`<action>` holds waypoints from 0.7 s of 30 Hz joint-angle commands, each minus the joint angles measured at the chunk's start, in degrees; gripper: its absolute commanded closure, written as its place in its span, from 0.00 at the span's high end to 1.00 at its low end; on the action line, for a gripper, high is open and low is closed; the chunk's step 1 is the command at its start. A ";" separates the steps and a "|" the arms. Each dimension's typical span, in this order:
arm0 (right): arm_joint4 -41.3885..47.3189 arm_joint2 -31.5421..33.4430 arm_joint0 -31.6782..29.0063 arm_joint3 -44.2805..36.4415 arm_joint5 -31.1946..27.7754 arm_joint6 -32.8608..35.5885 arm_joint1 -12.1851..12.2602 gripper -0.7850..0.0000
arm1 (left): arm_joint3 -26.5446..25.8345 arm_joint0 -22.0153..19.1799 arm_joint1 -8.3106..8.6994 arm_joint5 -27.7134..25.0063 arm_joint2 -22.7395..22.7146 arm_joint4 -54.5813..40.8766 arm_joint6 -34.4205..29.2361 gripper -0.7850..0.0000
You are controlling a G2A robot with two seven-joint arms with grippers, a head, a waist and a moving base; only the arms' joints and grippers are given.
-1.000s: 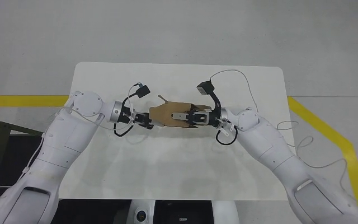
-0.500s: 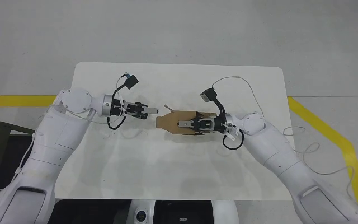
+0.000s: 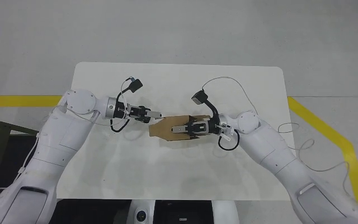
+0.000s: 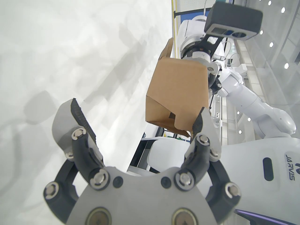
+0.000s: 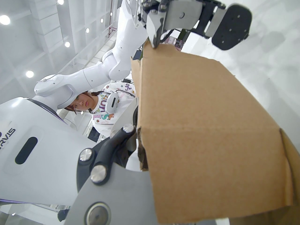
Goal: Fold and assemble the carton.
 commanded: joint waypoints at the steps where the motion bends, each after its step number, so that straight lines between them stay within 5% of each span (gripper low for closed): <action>1: -0.16 0.07 0.29 0.08 -0.28 -0.28 -0.02 0.00 | -0.33 0.25 -0.01 0.00 0.23 -0.01 -0.30 1.00; 21: 0.35 -1.16 1.12 -0.33 -0.94 -0.94 -0.33 0.00 | -1.03 0.13 -0.26 0.11 1.28 0.00 -0.32 1.00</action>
